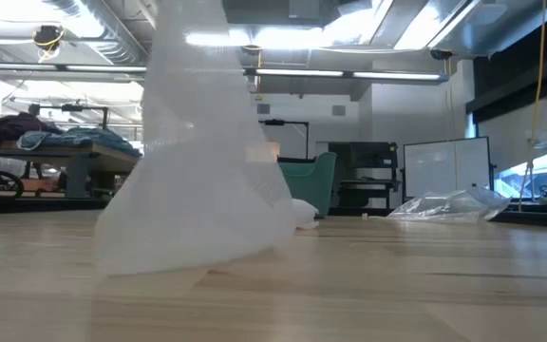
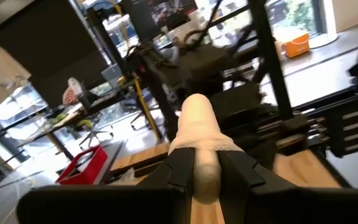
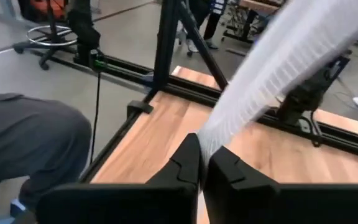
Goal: Roll bandage
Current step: Roll the bottom white bandage
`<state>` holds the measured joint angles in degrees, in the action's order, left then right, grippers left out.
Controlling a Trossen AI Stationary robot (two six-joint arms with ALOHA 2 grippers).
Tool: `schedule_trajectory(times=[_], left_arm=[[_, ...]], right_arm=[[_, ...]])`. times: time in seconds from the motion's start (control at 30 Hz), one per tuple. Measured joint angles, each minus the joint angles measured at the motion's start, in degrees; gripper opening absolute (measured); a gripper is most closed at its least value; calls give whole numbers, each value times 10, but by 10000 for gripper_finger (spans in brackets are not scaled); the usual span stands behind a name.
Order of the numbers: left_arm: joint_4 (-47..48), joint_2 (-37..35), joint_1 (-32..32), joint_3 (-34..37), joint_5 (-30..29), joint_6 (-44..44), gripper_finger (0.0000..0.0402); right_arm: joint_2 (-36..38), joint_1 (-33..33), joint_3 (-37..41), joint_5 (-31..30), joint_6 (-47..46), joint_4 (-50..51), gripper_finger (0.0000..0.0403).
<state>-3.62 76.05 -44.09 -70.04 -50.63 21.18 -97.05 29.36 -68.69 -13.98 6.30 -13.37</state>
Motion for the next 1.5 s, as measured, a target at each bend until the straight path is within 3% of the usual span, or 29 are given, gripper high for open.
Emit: schedule_trajectory(times=[0.2,0.37,0.63,0.87,1.13,1.3,1.5], left_arm=[[17,0,14,0,-2,5,40],[43,2,28,0,-5,7,40],[58,32,35,0,-92,58,40],[66,67,41,0,-100,101,40],[120,107,39,0,-82,82,40],[110,128,32,0,-55,106,40],[100,132,18,0,-55,107,40]], right_arm=[[-6,17,0,9,-13,26,4],[-2,37,0,9,3,-20,10],[-2,61,-11,-17,36,-52,5],[-2,76,-113,-29,60,85,11],[-2,79,-267,-110,91,259,10],[-2,46,-330,-163,91,332,11],[-3,-20,-346,-165,52,353,13]])
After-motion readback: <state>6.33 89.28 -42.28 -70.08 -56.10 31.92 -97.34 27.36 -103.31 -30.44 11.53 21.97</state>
